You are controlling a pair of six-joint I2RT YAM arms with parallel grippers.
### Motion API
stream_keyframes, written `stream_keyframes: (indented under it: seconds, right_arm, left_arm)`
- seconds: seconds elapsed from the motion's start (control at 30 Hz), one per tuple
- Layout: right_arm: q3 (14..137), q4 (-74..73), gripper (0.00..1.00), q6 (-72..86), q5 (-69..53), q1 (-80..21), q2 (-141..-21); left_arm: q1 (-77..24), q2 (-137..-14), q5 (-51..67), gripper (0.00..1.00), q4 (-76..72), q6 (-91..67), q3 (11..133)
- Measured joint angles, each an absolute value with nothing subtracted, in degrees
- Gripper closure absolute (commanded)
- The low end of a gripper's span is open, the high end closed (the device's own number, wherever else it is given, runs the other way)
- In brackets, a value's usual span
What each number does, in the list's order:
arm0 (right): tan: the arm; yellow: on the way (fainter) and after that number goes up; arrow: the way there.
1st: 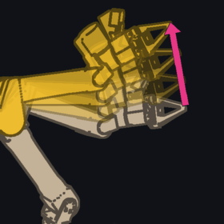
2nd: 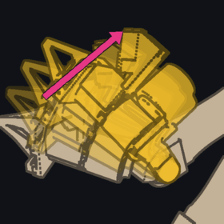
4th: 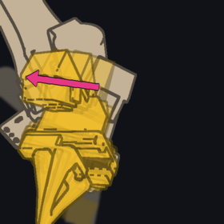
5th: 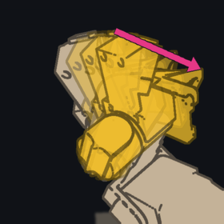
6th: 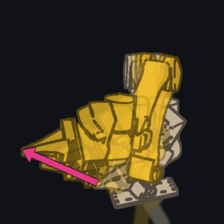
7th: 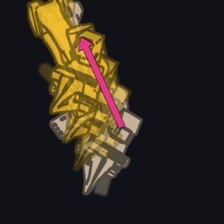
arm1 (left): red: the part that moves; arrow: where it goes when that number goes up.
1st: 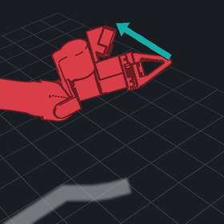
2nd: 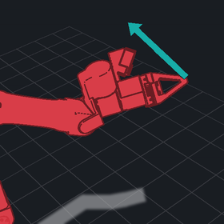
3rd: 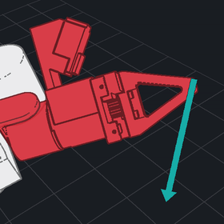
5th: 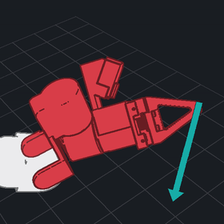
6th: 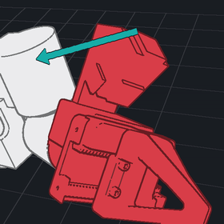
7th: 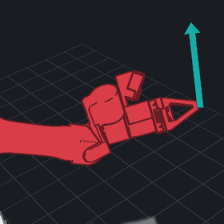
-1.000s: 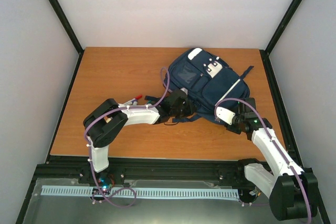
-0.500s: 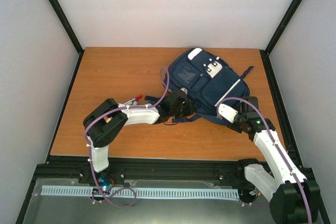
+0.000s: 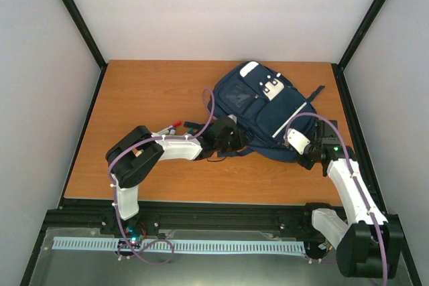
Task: Pack the student bag
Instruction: Zip the student bag at the center of the board.
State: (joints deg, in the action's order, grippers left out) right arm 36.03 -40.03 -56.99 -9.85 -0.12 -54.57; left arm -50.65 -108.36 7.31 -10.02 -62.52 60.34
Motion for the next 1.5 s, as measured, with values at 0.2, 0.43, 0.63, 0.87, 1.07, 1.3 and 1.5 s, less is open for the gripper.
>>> stream_keyframes:
  seconds: [0.2,0.43,0.63,0.87,1.07,1.3,1.5]
  right_arm:
    - [39.51,-43.51,0.97,-57.84,-15.9,10.66,-59.61]
    - [43.16,-46.81,0.97,-60.6,-21.1,21.28,-64.49]
    - [44.64,-48.31,0.97,-63.44,-24.27,26.89,-67.94]
    - [44.75,-49.84,0.97,-65.73,-27.31,28.91,-69.43]
    - [46.06,-58.22,0.97,-70.3,-33.95,28.91,-66.48]
    - [47.92,-65.32,0.97,-73.41,-39.05,29.71,-62.57]
    - [56.23,-73.12,0.97,-74.56,-43.27,29.87,-60.18]
  left_arm:
    - [-50.46,-108.38,7.33,0.99,-13.78,-62.54,57.47]
    - [-50.0,-108.49,7.51,0.99,-16.88,-62.54,54.24]
    - [-49.5,-108.47,7.75,0.99,-19.0,-62.5,52.23]
    - [-48.14,-105.78,8.38,0.99,-20.03,-61.63,48.73]
    - [-45.6,-101.56,8.58,0.89,-17.1,-59.44,46.17]
    - [-47.03,-96.42,3.36,0.42,-10.87,-54.0,46.13]
    - [-57.76,-92.29,0.89,0.42,-9.54,-37.36,50.81]
